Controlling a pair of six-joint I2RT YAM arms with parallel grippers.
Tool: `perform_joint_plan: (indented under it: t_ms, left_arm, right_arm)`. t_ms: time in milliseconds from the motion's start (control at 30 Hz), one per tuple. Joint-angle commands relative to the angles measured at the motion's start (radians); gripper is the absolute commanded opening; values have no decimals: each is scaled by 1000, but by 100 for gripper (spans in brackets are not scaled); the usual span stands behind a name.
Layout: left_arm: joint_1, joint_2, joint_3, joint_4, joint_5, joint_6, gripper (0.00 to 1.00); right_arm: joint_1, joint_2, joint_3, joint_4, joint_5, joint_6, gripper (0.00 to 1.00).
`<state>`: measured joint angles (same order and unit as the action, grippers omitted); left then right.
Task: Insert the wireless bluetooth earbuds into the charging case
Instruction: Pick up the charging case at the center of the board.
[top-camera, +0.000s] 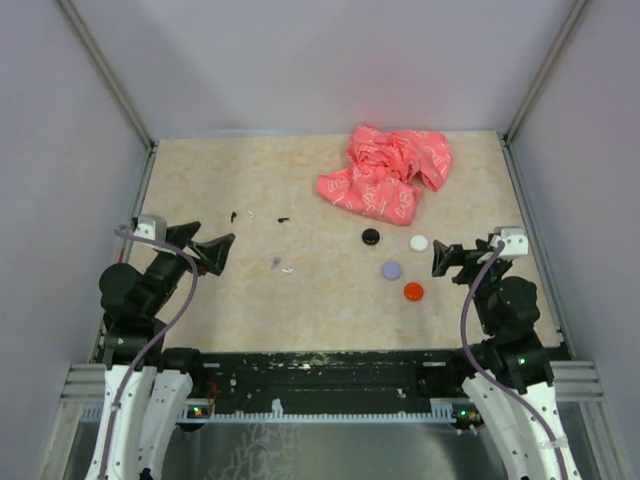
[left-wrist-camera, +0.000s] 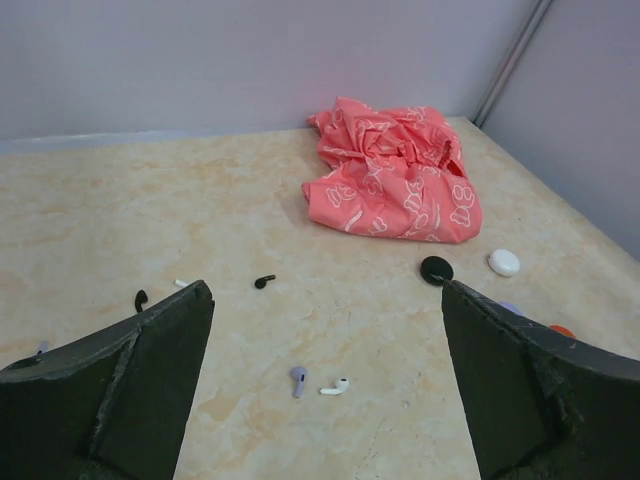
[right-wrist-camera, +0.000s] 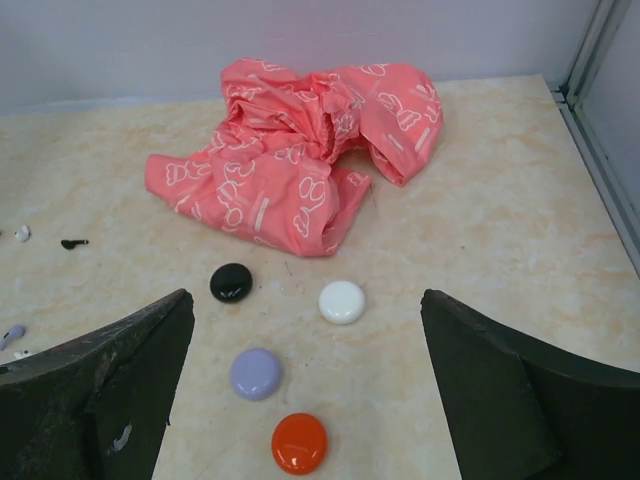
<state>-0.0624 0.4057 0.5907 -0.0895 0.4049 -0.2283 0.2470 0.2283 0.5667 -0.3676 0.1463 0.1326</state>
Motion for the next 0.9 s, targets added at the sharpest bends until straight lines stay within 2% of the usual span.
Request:
perform_joint_plan:
  t_ms: [0, 233, 400, 700, 867]
  left_arm:
    - [-21, -35, 2, 0, -12, 25, 100]
    - [-35, -48, -4, 2, -8, 40, 100]
    - [-38, -41, -9, -1, 1, 46, 100]
    - [-47, -27, -16, -29, 82, 36, 100]
    - [-56, -21, 0, -50, 95, 79, 100]
  right_arm:
    - [8, 9, 51, 28, -12, -2, 96]
    - [8, 11, 56, 0, -2, 9, 98]
    - [7, 71, 83, -40, -2, 47, 98]
    - [7, 268, 115, -85, -105, 107, 98]
    - [8, 409, 106, -59, -154, 129, 94]
